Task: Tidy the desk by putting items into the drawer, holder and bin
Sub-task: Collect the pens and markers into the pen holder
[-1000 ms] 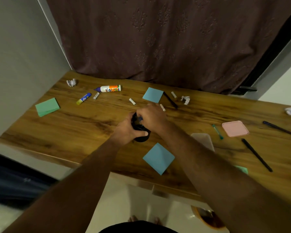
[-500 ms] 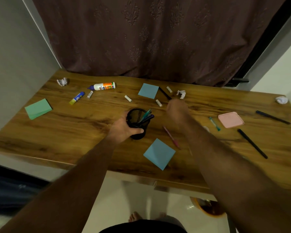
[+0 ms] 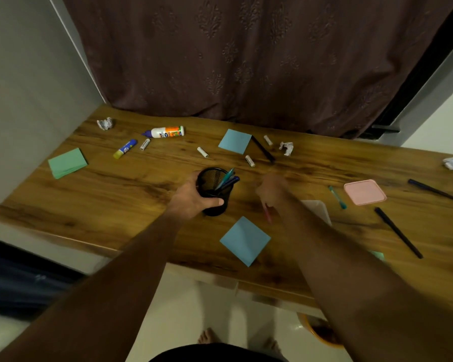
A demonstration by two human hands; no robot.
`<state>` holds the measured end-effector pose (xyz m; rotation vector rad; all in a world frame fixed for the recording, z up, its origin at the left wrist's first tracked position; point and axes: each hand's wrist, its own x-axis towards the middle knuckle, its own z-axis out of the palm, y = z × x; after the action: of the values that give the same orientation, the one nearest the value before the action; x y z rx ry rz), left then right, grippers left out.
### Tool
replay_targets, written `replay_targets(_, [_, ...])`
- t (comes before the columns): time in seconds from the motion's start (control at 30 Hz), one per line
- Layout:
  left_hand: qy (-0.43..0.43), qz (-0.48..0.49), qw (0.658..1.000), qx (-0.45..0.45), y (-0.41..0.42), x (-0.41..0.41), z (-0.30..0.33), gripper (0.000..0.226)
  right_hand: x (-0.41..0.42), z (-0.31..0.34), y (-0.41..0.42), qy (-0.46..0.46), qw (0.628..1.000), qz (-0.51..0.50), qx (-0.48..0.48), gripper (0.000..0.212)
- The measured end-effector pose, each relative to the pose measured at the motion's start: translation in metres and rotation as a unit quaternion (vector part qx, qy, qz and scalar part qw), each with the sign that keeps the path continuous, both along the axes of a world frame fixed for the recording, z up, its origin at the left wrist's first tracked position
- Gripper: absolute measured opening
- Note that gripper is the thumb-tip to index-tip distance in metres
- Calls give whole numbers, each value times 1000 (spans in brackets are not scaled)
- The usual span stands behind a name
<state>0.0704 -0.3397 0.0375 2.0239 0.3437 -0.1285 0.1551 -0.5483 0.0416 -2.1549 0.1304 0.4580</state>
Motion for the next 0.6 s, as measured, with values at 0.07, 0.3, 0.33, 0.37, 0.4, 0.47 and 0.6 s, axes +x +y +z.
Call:
replay_targets(0.07, [-3,8,1000,0,-5,0,2,95,10,22,-5,-50,998,18,-20,15])
replay_targets(0.3, [-18,55,998,1,-27,3,11,95,32,101,-23,-49,973,27,223,12])
replay_targets(0.33, [-22,60,998,0,-33,3,13,95,31,108,-23,-48,969,39,240,12])
replay_targets(0.37, [-24,65,998,-2,-38,3,15,93,31,113,-23,-49,965,49,252,12])
replay_targets(0.4, [-27,68,997,-5,-42,3,16,93,30,114,-23,-51,963,56,260,13])
replay_targets(0.47, [-35,71,997,-5,-51,2,19,93,25,118,-24,-58,961,62,263,14])
replay_targets(0.6, [-53,75,996,1,-68,-3,23,91,22,121,-27,-45,957,45,282,14])
